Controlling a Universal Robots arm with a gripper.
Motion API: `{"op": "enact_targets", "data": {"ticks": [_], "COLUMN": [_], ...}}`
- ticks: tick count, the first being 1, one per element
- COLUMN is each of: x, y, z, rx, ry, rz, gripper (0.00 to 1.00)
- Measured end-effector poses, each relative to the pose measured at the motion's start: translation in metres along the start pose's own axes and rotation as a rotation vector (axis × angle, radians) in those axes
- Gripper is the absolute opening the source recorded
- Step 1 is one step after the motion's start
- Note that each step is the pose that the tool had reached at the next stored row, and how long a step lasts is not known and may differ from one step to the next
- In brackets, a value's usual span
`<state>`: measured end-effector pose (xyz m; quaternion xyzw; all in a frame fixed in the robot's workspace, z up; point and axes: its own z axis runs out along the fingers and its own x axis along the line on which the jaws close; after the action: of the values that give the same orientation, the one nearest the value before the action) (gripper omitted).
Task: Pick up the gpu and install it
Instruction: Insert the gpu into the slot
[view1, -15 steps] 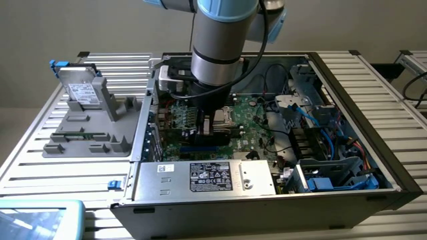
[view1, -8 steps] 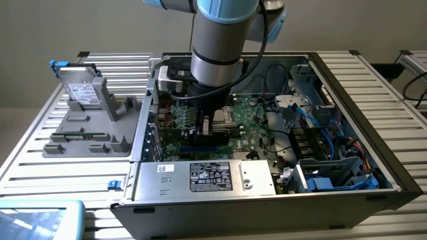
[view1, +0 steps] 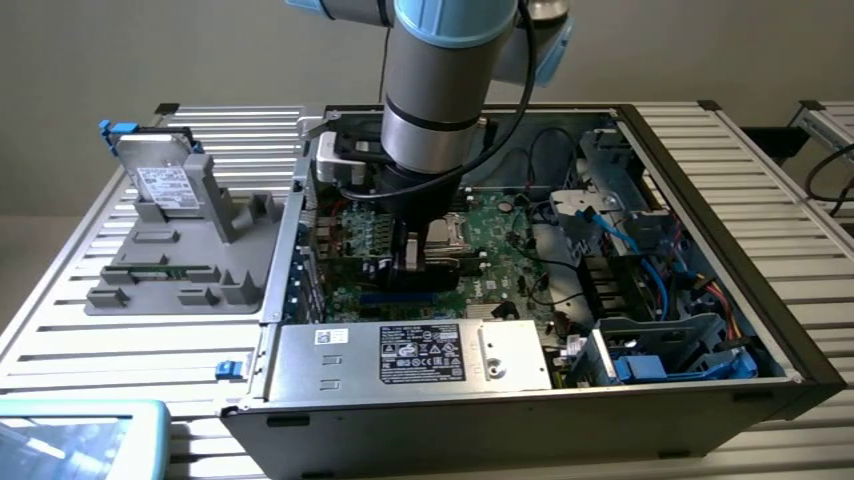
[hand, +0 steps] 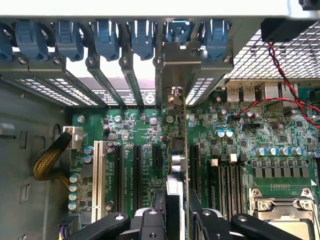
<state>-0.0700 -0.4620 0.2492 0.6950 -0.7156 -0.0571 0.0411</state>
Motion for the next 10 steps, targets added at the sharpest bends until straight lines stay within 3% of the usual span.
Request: {"op": "enact_targets", "data": {"ticks": [4, 10], "x": [-0.0002, -0.0002], "y": [-0.0001, -0.0002], "z": [0.0004, 0.0012], "rx": [0.0000, 0.0002], "ry": [0.0039, 0.0050], "rz": [0.000, 0.001], "gripper": [0.28, 0.28]}}
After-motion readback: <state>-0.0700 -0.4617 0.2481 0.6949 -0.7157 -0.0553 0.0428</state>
